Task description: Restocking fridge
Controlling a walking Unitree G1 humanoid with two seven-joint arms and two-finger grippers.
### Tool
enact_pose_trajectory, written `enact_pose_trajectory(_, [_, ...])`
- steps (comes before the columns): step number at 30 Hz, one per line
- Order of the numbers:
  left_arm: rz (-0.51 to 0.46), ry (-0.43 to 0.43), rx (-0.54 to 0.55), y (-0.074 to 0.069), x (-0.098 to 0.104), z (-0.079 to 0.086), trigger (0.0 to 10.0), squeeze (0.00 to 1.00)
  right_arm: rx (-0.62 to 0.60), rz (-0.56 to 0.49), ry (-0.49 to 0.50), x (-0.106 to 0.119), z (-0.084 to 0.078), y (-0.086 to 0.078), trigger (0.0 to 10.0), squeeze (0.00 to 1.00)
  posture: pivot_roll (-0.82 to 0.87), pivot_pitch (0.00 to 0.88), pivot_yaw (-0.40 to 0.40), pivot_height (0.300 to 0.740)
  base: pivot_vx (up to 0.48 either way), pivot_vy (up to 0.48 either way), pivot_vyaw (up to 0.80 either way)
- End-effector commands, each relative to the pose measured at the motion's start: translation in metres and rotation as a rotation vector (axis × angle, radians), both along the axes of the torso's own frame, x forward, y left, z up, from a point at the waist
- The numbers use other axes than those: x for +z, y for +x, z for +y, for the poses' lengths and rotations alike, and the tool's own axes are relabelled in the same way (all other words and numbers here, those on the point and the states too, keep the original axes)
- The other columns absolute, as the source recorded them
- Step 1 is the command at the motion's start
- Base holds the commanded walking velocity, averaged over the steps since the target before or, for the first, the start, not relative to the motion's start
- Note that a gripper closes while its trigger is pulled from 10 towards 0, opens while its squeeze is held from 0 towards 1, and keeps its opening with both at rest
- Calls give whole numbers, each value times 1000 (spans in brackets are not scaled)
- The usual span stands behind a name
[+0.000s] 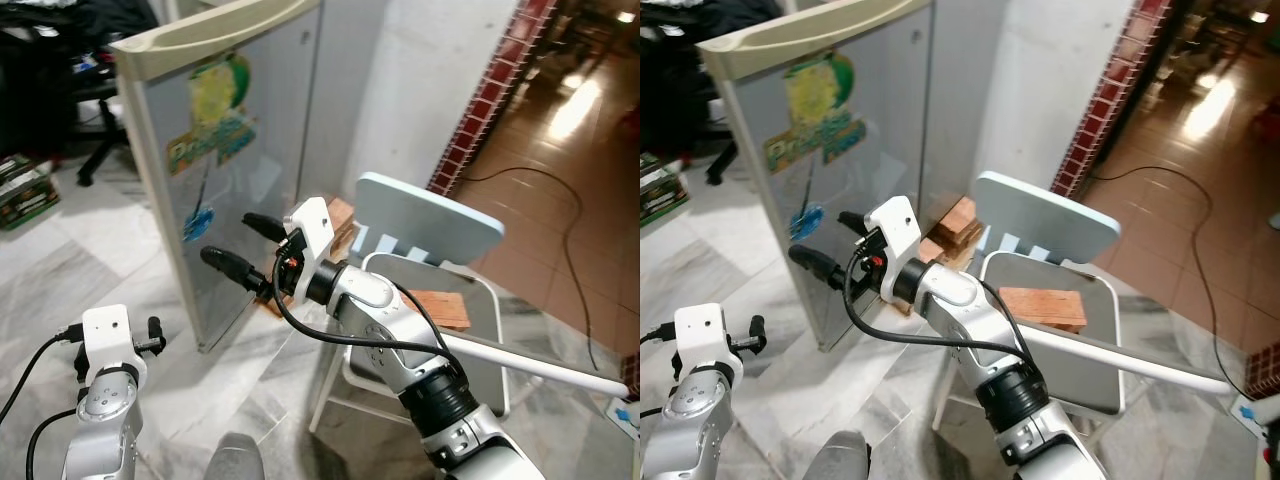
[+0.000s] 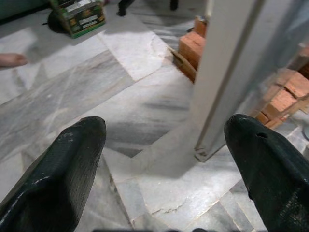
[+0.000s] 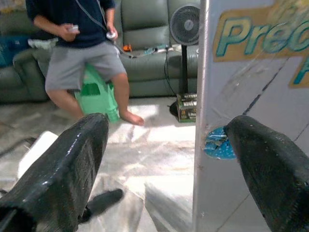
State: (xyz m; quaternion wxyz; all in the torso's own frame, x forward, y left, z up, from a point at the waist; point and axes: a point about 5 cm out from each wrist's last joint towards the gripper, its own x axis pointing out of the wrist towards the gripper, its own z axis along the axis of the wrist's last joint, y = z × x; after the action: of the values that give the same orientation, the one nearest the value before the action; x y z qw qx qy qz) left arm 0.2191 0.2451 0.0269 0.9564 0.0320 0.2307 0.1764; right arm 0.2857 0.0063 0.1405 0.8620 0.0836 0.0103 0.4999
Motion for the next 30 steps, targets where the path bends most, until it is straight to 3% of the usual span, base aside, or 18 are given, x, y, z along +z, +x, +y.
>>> enact_pose_trajectory(1, [-2,-9,3,2,0,-2,10000,0,-56,-19,-41,-3,-6,7,10000,0,220,0,-79,740,0,0,800])
enact_pose_trajectory(10, [-24,-39,-14,1,1,-3,10000,0,-258,-50,-123,-15,-11,21,10000,0,217,0,-74,740,0,0,178])
enact_pose_trajectory(30, [-37,-59,-34,0,1,-6,10000,0,-278,-59,-106,-15,-1,24,10000,0,216,6,-78,740,346,0,0])
